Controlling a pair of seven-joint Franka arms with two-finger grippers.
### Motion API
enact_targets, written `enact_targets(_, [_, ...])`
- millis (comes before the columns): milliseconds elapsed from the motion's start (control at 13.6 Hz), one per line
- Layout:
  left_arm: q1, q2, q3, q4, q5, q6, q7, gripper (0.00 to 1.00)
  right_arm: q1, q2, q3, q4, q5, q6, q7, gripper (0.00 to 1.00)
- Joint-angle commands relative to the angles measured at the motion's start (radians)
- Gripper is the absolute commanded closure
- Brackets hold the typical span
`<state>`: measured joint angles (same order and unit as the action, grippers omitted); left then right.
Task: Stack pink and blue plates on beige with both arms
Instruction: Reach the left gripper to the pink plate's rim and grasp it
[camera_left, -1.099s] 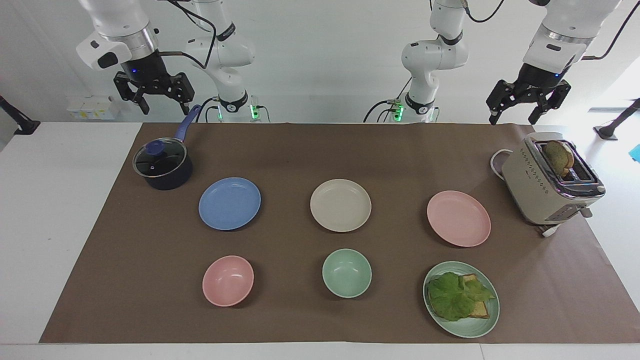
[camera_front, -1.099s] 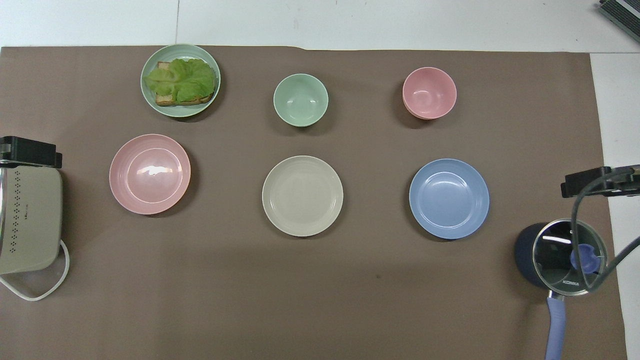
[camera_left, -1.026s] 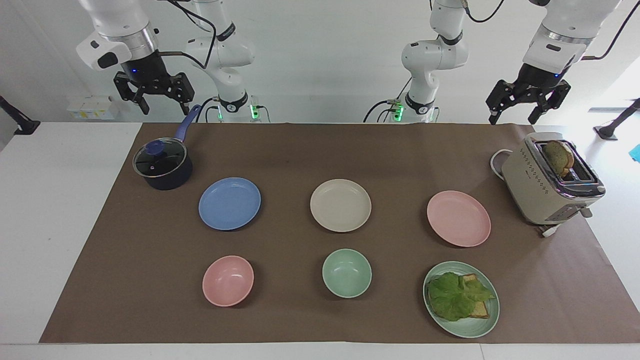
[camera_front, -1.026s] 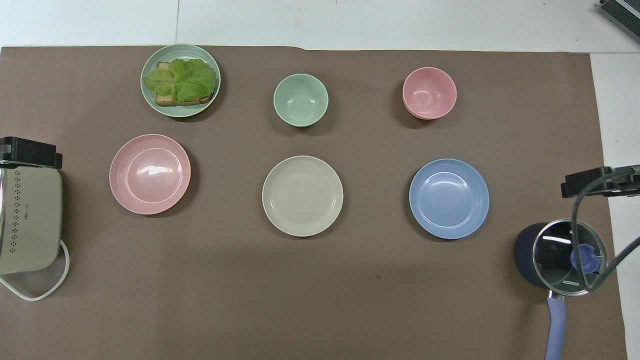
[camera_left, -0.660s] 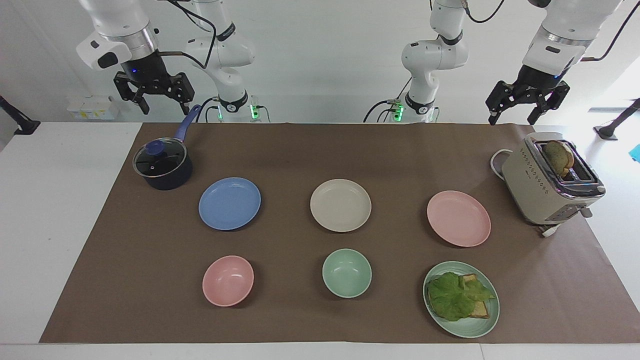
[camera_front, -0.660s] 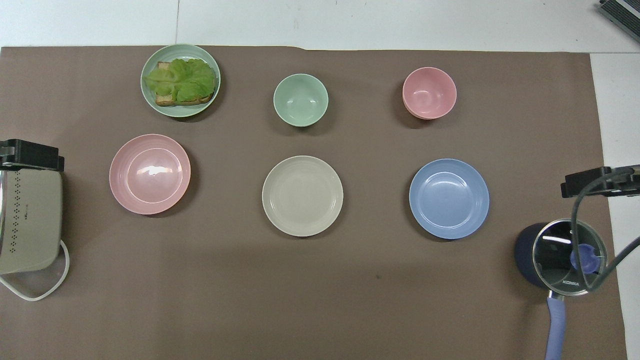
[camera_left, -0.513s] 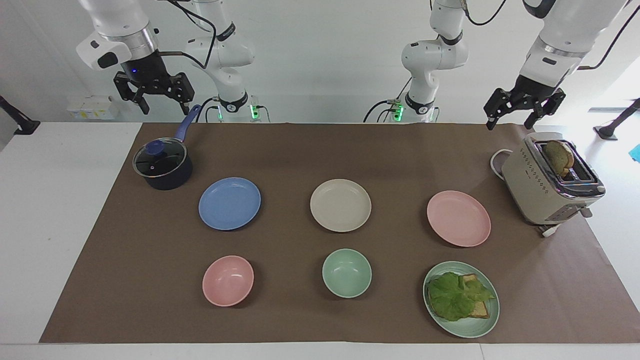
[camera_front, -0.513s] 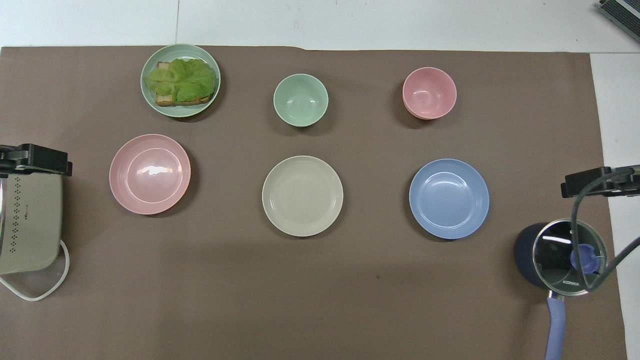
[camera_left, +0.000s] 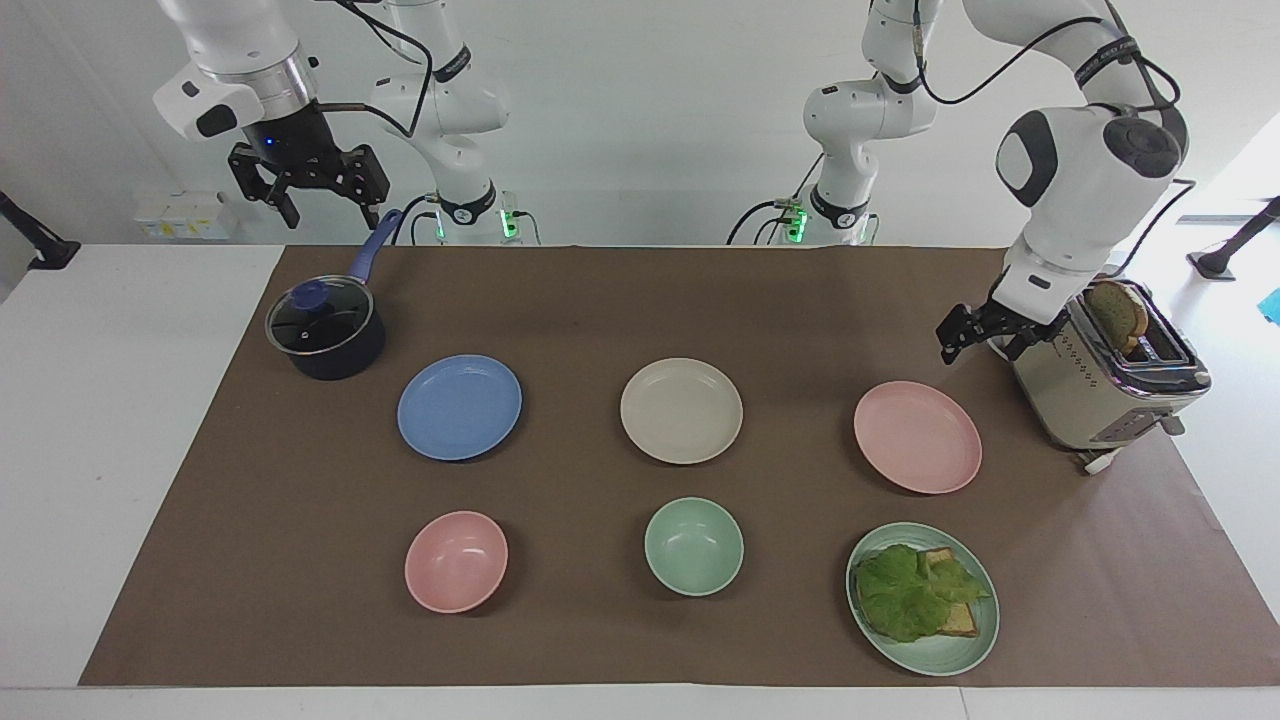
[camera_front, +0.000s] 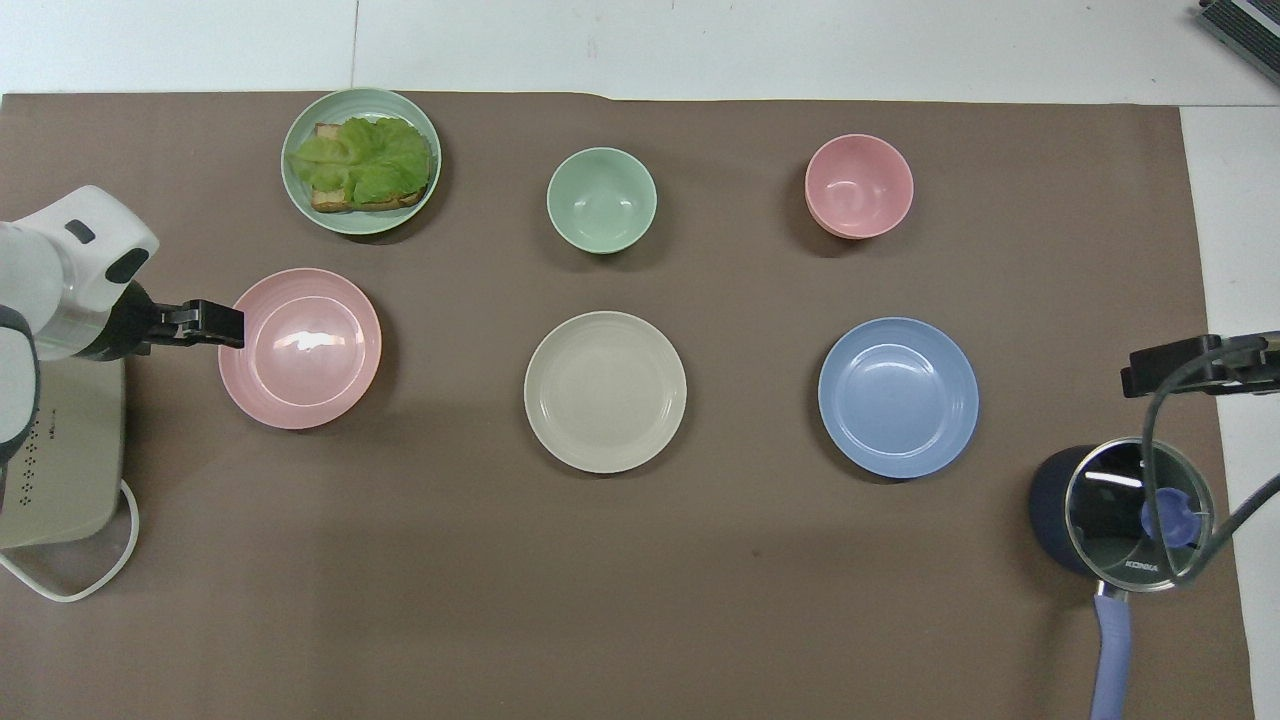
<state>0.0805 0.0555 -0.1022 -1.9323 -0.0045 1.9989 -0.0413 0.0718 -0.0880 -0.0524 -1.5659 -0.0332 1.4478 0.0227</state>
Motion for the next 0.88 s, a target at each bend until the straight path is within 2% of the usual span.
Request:
enact_targets(0, [0.038, 0.108, -0.004, -0.037, -0.012, 0.139, -0.04, 0.0, -0.015, -0.007, 0.0, -0.011, 0.018, 0.032, -0.03, 0.0])
enact_targets(220, [0.077, 0.156, -0.004, -0.099, -0.012, 0.276, -0.048, 0.0, -0.036, 0.007, -0.001, -0.008, 0.078, 0.046, -0.021, 0.0])
enact_targets(660, [0.094, 0.176, -0.005, -0.122, -0.012, 0.279, -0.057, 0.0, -0.029, -0.006, 0.002, -0.032, 0.073, 0.068, -0.024, 0.0])
enact_targets(733, [0.096, 0.175, -0.005, -0.126, -0.012, 0.279, -0.075, 0.14, -0.029, -0.007, 0.002, -0.034, 0.073, 0.066, -0.024, 0.0])
enact_targets(806, [0.096, 0.175, -0.005, -0.126, -0.012, 0.279, -0.075, 0.66, -0.029, -0.007, 0.002, -0.034, 0.073, 0.063, -0.024, 0.0])
